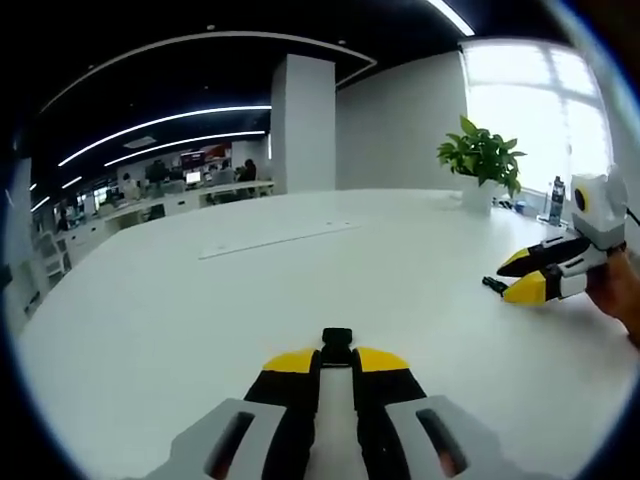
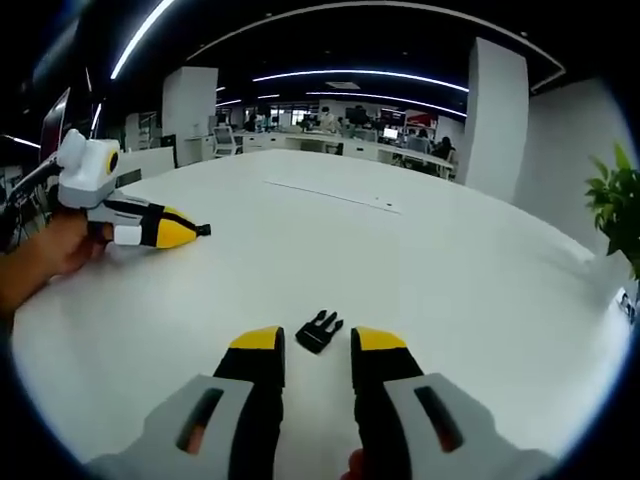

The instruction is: Snap the two parts of the plastic buckle together until the buckle closes and remains connected.

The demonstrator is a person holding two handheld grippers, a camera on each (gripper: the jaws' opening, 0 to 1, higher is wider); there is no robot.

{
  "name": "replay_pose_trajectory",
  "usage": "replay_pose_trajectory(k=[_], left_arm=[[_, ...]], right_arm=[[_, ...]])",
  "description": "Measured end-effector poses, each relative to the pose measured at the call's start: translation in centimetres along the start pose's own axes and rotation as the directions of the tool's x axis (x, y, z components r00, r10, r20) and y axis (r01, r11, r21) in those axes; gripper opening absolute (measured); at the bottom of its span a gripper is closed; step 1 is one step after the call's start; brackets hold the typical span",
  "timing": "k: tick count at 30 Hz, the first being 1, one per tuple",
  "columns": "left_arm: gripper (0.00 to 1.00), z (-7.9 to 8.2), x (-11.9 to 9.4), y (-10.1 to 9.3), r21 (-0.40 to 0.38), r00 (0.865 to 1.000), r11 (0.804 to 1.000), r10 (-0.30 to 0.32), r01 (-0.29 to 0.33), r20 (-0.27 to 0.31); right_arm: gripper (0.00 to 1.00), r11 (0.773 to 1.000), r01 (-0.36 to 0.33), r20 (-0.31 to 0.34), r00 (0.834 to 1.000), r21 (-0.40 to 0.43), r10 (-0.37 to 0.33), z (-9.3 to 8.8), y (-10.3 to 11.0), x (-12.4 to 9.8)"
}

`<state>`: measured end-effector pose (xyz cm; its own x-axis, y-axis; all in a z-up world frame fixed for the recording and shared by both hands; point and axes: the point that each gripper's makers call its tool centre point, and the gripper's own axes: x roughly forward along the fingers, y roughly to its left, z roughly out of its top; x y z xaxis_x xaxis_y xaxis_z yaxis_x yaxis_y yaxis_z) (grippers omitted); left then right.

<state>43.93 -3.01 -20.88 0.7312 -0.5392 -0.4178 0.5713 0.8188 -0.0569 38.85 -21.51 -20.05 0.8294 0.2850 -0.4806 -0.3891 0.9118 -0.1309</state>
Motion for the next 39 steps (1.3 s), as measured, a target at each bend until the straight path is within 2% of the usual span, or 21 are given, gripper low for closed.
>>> replay_pose_trajectory(k=[16,24,30,39], left_arm=[[0.12,0.0,-0.1,0.2,-0.004,1.0,1.0,0.0,0.0,0.003],[0.12,0.0,-0.1,0.2,-0.005,1.0,1.0,0.001,-0.001,0.003],[0.12,0.0,-0.1,0.3,-0.005,1.0,1.0,-0.002,0.002,0.005],[0.12,0.0,-0.1,0.3,-0.005,1.0,1.0,-0.004,0.004,0.007]], right_arm=[[0.26,0.996,0.075,-0.015,0.997,0.038,-0.075,-0.2,-2.3,-0.6],[0.24,0.997,0.033,-0.006,0.999,0.063,-0.032,-0.1,-1.3,-0.1],[0.22,0.996,0.066,-0.005,0.998,0.055,-0.066,-0.3,-2.1,-0.1],[0.17,0.995,0.048,-0.01,0.999,0.089,-0.047,-0.4,-1.6,-0.1]])
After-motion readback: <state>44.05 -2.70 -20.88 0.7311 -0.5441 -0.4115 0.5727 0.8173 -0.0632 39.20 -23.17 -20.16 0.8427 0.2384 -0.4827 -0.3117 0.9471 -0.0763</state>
